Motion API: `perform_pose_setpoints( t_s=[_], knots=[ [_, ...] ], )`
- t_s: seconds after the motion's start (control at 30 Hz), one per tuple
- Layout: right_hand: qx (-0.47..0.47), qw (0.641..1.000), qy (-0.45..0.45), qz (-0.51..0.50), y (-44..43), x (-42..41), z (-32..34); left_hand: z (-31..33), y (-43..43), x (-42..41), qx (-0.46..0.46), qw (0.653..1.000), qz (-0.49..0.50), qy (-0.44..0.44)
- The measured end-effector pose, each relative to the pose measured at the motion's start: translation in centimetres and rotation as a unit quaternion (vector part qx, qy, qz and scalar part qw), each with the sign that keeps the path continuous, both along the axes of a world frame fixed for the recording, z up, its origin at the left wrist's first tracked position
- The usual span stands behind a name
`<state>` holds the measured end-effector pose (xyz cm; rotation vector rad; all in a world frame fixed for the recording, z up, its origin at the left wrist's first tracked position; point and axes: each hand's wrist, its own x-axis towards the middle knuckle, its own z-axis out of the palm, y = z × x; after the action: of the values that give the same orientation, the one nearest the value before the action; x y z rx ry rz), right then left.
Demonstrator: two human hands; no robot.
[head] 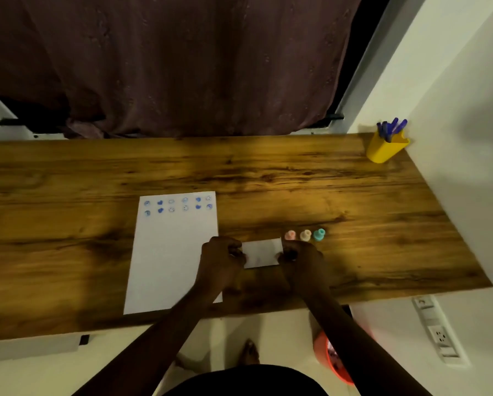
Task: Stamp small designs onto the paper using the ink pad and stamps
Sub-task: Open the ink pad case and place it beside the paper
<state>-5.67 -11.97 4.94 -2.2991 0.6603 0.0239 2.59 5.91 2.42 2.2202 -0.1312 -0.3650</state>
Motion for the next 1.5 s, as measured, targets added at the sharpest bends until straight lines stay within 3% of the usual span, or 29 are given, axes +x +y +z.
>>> perform_pose_setpoints(
  t_s=[0.17, 0.3, 0.7, 1.13, 1.37, 1.5],
  knots=[
    [0.009, 1.000, 0.014, 0.005, 5.7, 3.7, 1.2, 1.9, 6.0, 2.6, 0.010, 0.999, 0.034, -0.017],
    [0.081, 0.995, -0.044, 0.030, 11.6, 6.5, 2.1, 2.7, 11.9, 4.2, 0.010, 0.996, 0.082, -0.035],
    [0.070, 0.980, -0.024, 0.185, 28.1, 12.7, 0.3, 1.5, 29.8, 6.1, 0.059, 0.985, 0.163, -0.021],
    [0.063, 0.980, 0.026, 0.188, 34.1, 13.4, -3.5, -0.5, 35.6, 7.1, 0.075, 0.987, 0.135, 0.046],
    [-0.006, 0.972, 0.012, 0.233, 33.6, 13.8, -3.6, -0.8, 35.5, 6.9, 0.073, 0.988, 0.126, 0.048],
    [-0.135, 0.922, -0.022, 0.362, 33.1, 14.2, -3.2, -0.9, 35.5, 6.2, 0.064, 0.988, 0.127, 0.055]
  ],
)
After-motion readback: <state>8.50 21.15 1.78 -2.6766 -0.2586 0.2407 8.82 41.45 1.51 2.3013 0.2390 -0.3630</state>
